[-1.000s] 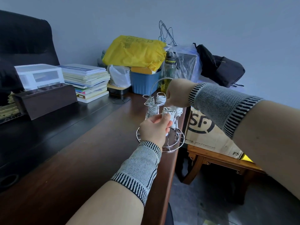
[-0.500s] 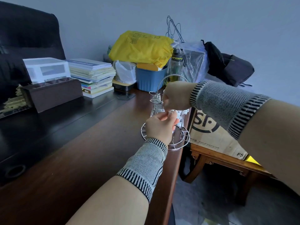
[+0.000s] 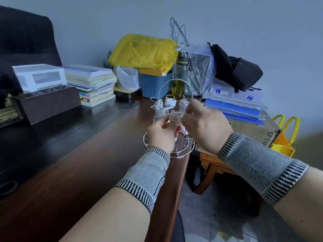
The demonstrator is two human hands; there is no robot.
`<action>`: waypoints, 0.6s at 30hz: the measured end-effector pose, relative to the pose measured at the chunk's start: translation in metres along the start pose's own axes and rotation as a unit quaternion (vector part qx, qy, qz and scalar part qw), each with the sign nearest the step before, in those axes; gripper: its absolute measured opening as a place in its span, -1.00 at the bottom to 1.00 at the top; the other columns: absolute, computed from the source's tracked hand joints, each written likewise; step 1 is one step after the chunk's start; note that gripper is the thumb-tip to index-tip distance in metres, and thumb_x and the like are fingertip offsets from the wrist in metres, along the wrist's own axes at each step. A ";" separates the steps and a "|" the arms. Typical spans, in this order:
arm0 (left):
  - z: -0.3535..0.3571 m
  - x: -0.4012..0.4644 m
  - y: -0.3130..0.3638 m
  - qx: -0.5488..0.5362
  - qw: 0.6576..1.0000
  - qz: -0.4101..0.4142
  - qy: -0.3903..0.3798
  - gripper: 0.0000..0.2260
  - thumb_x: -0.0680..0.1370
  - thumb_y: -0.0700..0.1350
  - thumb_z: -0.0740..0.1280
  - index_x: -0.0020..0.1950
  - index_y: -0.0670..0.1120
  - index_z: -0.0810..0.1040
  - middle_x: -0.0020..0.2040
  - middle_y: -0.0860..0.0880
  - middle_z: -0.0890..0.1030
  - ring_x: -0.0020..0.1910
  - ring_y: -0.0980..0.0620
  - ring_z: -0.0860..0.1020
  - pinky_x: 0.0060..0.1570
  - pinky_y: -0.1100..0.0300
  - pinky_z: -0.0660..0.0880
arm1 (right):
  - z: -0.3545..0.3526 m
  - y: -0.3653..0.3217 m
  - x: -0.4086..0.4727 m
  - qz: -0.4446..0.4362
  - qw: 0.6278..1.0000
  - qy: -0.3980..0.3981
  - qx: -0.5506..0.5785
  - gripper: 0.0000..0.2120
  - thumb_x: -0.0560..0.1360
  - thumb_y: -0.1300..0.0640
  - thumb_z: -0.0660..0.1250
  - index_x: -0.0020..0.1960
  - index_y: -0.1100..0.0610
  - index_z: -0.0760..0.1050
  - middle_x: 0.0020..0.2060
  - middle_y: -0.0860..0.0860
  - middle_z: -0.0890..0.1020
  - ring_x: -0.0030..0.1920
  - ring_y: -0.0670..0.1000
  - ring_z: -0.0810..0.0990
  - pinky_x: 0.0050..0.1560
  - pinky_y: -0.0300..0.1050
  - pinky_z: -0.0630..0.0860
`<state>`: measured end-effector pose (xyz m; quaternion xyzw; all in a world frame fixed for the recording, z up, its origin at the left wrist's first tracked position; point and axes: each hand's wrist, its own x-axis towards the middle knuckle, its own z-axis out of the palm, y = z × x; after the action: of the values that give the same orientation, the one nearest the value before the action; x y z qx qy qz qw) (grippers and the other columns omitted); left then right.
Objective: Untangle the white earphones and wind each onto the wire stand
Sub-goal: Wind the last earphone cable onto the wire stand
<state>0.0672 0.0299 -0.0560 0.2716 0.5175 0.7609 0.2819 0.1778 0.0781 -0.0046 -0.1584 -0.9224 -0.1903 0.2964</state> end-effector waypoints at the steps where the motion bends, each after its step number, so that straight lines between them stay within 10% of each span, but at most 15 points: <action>1: -0.002 0.001 0.000 0.002 1.000 0.007 0.001 -0.79 0.57 -0.23 0.36 -0.17 0.04 0.65 -0.40 0.07 0.64 -0.29 -0.01 0.54 -0.19 0.09 0.52 | 0.003 0.002 -0.004 0.023 0.999 0.017 0.031 -0.88 0.41 0.24 0.44 -0.28 0.23 0.55 -0.22 0.14 0.52 -0.52 0.11 0.42 -0.60 -0.07 0.44; 11: -0.007 0.005 -0.006 0.023 1.000 0.002 0.012 -0.78 0.52 -0.14 0.43 0.16 -0.10 0.66 -0.14 -0.05 0.72 -0.12 -0.01 0.69 -0.18 0.19 0.57 | 0.002 0.007 -0.008 0.130 0.977 0.090 0.143 -0.89 0.42 0.14 0.46 -0.24 0.16 0.63 -0.33 -0.01 0.59 -0.40 -0.08 0.44 -0.36 -0.27 0.36; 18: -0.005 0.001 -0.002 0.011 1.000 0.015 -0.004 -0.92 0.52 -0.16 0.44 -0.12 0.02 0.67 -0.19 -0.04 0.71 -0.18 0.01 0.66 -0.15 0.13 0.59 | 0.003 0.012 -0.008 0.187 0.959 0.067 0.204 -0.83 0.49 0.11 0.40 -0.23 0.17 0.61 -0.35 0.00 0.57 -0.39 -0.09 0.46 -0.33 -0.19 0.41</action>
<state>0.0632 0.0280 -0.0593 0.2855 0.5204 0.7581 0.2701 0.1875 0.0885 -0.0089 -0.2512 -0.8737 0.0504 0.4136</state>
